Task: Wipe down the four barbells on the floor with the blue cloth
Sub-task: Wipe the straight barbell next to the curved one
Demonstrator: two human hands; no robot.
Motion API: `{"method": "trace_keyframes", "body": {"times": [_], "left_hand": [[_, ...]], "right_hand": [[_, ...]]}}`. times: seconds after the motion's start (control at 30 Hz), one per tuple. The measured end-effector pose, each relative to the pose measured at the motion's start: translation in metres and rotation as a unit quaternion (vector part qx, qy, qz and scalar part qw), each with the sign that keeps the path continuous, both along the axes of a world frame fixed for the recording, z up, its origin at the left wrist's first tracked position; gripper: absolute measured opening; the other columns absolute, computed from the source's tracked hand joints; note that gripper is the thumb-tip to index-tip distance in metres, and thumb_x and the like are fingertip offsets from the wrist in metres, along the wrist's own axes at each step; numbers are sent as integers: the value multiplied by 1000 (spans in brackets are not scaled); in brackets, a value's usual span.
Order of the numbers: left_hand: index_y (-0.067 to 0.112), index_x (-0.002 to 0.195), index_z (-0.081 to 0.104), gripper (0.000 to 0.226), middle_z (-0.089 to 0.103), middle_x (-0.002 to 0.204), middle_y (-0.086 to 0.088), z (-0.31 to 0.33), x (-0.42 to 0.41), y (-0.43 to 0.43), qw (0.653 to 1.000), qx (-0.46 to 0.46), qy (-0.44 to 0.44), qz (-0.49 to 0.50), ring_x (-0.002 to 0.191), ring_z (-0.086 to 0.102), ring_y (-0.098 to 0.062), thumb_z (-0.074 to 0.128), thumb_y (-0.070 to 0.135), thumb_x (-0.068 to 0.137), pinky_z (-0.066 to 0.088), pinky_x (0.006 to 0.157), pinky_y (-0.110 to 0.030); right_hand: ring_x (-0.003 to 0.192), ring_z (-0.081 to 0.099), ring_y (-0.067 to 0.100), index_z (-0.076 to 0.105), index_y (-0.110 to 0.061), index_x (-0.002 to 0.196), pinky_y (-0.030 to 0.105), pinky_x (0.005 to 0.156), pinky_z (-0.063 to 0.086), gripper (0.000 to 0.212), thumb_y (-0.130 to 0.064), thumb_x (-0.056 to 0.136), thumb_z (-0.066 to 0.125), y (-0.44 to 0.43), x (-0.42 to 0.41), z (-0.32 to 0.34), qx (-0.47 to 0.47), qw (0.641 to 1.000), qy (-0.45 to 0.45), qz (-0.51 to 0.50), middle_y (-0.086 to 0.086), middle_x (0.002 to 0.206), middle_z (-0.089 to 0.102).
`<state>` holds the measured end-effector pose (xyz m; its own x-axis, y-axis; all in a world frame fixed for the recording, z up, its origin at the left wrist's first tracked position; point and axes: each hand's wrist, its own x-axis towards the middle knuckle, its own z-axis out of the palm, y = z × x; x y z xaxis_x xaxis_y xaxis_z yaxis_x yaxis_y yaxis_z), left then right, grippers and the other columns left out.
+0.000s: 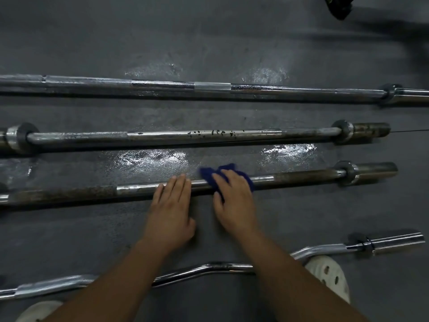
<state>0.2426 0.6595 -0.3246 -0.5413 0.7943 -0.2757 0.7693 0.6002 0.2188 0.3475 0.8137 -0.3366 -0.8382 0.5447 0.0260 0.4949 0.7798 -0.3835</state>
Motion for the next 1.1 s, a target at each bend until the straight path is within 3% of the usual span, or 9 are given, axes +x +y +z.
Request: {"method": "trace_keyframes", "body": {"times": [0.07,0.2,0.37,0.53,0.67,0.77,0.83,0.97,1.1], "left_hand": [[6,150,38,96,32,159,-12,0,0,0,1000,1,-1,0,146,31,-29,57,38,61,19,119,-48],[5,150,38,95,34,158,-12,-1,2,1,1000,2,0,7,146,32,-30,56,37,61,20,118,-49],[3,143,46,91,42,152,-15,-1,-3,0,1000,10,-2,-2,142,38,-31,58,37,60,18,118,-45],[7,152,35,93,30,160,-11,0,-1,0,1000,8,-1,-1,148,27,-28,53,37,65,18,120,-47],[3,147,42,95,38,155,-14,-1,0,1,1000,12,-2,7,143,37,-32,57,37,59,27,116,-52],[0,142,47,92,45,150,-17,-3,-2,0,1000,22,5,-3,139,42,-33,58,36,58,30,114,-52],[2,145,44,93,42,153,-16,-3,-2,0,1000,25,2,-4,141,39,-33,58,35,59,30,116,-52],[6,151,36,94,33,159,-11,-2,-1,0,1000,19,-11,5,147,29,-29,54,37,64,23,119,-49],[5,150,37,92,34,158,-12,-4,-1,-1,999,29,-13,6,146,31,-29,56,38,67,19,119,-48]], "right_hand": [[122,49,31,56,-17,133,43,107,37,49,-22,85,55,24,13,-3,32,999,-18,30,11,134,54],[134,41,43,54,-3,136,53,111,36,60,-21,80,38,9,10,-5,37,972,-34,-232,22,143,49],[139,39,31,47,-14,142,41,114,29,66,-19,77,39,-29,-12,-1,7,998,-27,64,12,148,46],[137,41,30,62,-8,129,31,116,26,56,7,78,42,21,13,0,-67,966,-3,-252,9,141,54],[100,59,18,68,-16,104,24,91,42,42,3,73,47,-9,-28,30,-186,960,117,-174,0,105,67],[96,56,9,54,-23,108,17,89,43,49,12,76,43,0,-42,58,-243,909,221,-257,-1,107,60],[102,55,14,55,-21,105,20,95,43,50,15,74,41,16,-31,54,-173,914,222,-292,7,117,54],[115,54,31,66,-10,100,41,97,45,22,-17,82,55,29,2,21,-28,977,-6,-213,11,120,61],[104,52,24,58,-18,115,41,91,42,38,-40,84,59,-28,-32,20,-42,989,24,-139,4,106,61]]}}
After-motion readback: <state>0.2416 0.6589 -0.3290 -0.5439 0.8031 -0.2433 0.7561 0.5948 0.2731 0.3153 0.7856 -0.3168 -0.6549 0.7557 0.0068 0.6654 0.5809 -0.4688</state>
